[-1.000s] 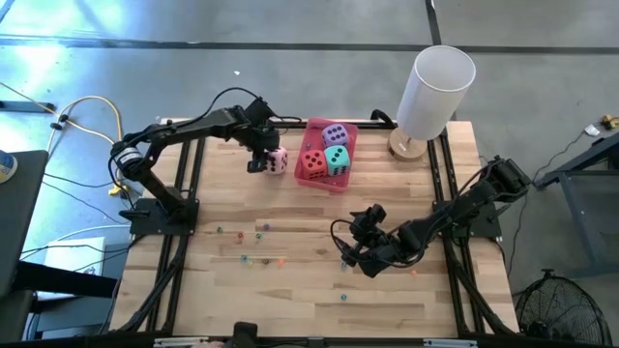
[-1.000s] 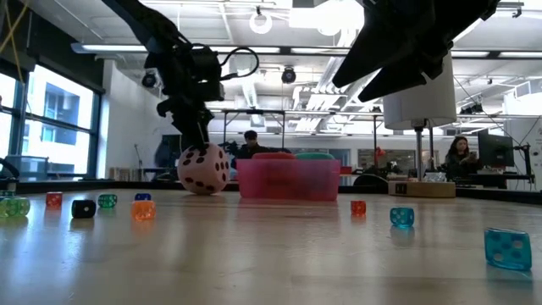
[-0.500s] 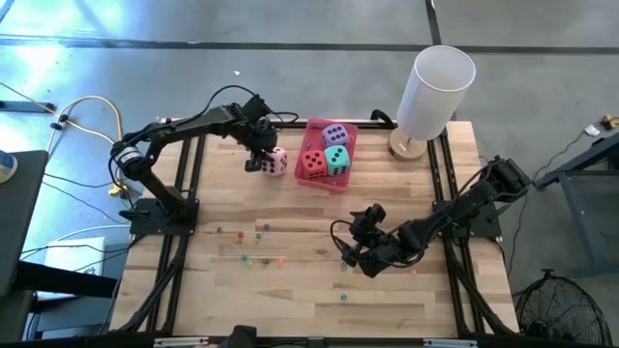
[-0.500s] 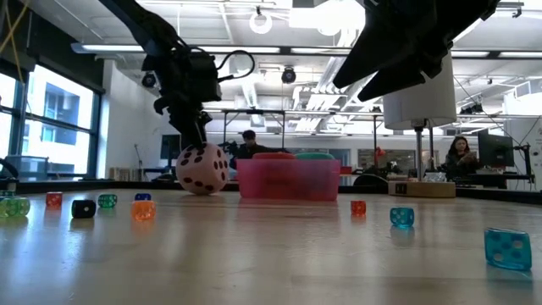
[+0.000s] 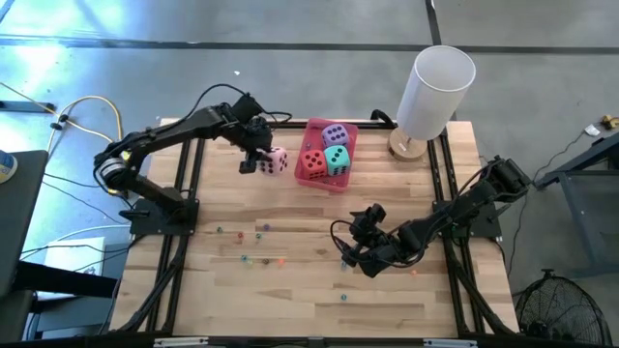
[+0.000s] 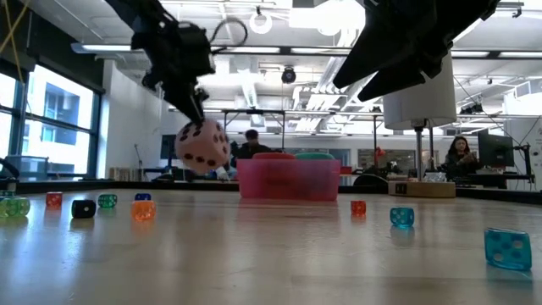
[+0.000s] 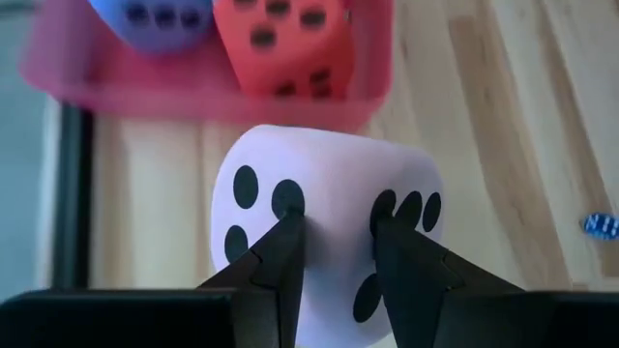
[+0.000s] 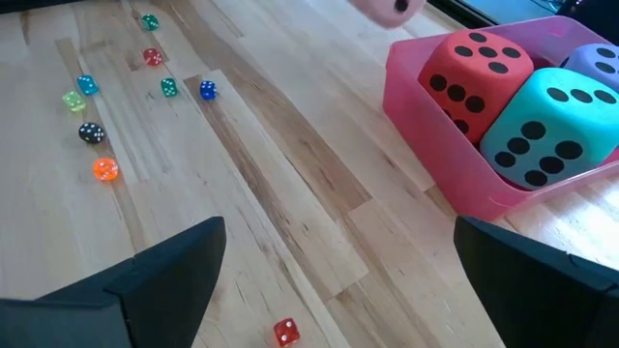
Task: Pick & Place Dice
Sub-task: Put the large pink dice into the bin
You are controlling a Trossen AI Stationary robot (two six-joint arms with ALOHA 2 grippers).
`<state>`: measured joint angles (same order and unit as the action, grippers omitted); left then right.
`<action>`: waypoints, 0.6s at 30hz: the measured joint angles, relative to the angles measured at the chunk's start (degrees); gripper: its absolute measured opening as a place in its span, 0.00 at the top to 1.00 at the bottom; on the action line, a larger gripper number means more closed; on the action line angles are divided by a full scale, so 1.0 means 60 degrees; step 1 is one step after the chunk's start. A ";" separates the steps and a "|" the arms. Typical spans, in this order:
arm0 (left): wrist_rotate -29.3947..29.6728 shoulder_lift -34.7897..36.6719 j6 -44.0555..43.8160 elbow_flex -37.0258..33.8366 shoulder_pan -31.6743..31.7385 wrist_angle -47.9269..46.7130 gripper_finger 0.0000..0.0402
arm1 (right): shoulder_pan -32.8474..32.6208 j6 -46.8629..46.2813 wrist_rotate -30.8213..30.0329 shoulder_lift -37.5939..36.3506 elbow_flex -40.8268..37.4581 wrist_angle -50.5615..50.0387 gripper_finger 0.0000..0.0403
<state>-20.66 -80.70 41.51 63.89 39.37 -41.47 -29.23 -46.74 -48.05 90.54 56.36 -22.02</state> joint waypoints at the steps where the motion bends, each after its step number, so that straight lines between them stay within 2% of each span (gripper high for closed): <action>1: 0.0002 0.0163 0.0000 0.0020 -0.0039 0.0066 0.74 | 0.0000 0.0000 0.0000 0.0000 0.0000 0.0002 0.01; 11: 0.0159 0.1242 -0.0751 0.0205 -0.0666 0.1591 0.74 | 0.0000 -0.0018 0.0004 0.0000 0.0000 0.0076 0.01; 18: 0.0239 0.0788 -0.1030 0.0209 -0.1382 0.3334 0.74 | 0.0000 -0.0170 0.0004 0.0000 0.0000 0.0254 0.01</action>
<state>-19.23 -75.97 35.33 65.14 31.07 -21.46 -29.23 -47.76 -48.03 90.54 56.36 -20.50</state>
